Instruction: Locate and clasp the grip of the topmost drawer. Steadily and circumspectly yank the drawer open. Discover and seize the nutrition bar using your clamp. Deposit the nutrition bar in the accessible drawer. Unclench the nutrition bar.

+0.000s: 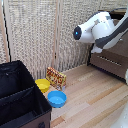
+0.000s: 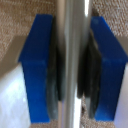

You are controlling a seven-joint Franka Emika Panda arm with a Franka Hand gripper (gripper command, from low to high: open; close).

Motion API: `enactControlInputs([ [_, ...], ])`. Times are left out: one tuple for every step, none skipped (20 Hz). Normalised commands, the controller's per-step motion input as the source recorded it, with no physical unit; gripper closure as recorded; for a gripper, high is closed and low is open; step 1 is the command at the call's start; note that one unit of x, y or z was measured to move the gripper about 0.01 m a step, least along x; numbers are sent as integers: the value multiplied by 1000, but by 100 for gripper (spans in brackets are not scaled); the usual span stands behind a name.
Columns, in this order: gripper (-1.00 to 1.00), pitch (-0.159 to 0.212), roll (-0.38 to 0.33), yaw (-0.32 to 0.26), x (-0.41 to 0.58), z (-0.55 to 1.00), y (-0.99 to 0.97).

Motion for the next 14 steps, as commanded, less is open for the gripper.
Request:
enactControlInputs([
  [100, -16, 47, 0, 0, -66, 843],
  [100, -18, 30, 0, 0, -31, 723],
  [100, -3, 26, 0, 31, -26, 471],
  [100, 0, 3, 0, 106, -6, 229],
  [-100, 0, 0, 0, 103, -9, 97],
  [-100, 0, 0, 1, 106, 0, 0],
  [-100, 0, 0, 0, 97, 0, 0],
  [-100, 0, 0, 0, 29, 0, 0],
  [-100, 0, 0, 0, 46, 0, 0],
  [-100, 19, 0, 0, 171, 0, 0],
  [-100, 18, 0, 0, 200, 6, 0],
  [-100, 0, 0, 0, 211, 9, 54],
  [-100, 0, 0, 0, 183, 17, 120],
  [-100, 0, 0, 18, 43, 49, 189],
])
